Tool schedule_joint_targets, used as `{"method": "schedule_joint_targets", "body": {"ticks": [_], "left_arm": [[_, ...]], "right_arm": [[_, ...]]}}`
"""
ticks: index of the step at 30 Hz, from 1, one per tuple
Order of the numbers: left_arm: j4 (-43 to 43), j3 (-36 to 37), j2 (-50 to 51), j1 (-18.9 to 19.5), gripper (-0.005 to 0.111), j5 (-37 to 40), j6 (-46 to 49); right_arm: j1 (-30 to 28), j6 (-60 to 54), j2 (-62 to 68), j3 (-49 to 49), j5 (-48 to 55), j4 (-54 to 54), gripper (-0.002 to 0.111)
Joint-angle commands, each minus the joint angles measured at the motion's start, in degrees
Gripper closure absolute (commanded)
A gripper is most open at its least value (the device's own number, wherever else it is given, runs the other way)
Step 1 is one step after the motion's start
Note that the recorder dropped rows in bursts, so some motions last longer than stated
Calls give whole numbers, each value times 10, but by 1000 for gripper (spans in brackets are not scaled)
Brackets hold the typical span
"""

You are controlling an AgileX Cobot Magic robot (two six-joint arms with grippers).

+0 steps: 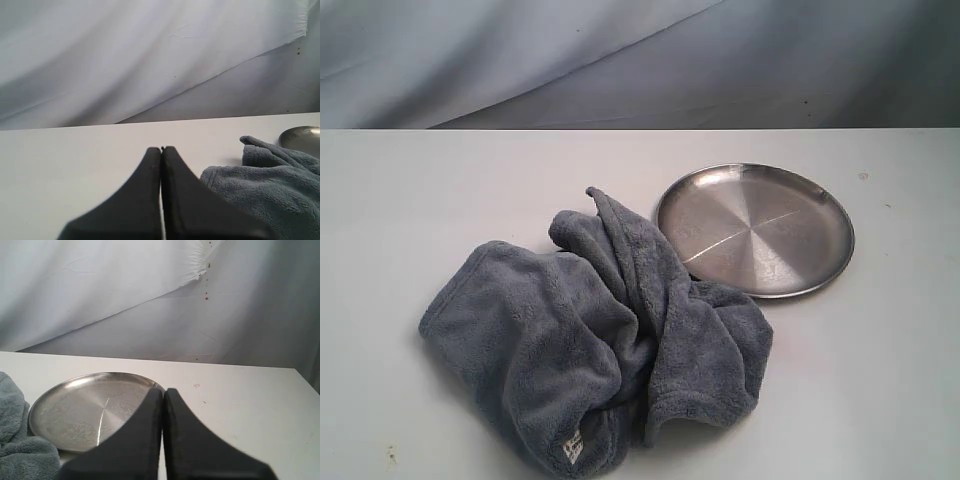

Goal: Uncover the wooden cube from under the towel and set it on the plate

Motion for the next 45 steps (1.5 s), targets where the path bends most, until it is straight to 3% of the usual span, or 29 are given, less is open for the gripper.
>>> {"method": "schedule_joint_targets", "body": {"ticks": [1, 30, 34, 45], "left_arm": [[-1, 3, -2, -3, 107, 0, -1], [-1, 3, -2, -3, 107, 0, -1], [-1, 3, -2, -3, 107, 0, -1], [-1, 3, -2, -3, 107, 0, -1]], "right_arm": [[0, 1, -3, 2, -2, -1, 108], [0, 5, -3, 2, -30, 3, 108], [0, 65, -3, 2, -56, 127, 108], [26, 65, 23, -6, -16, 192, 108]]}}
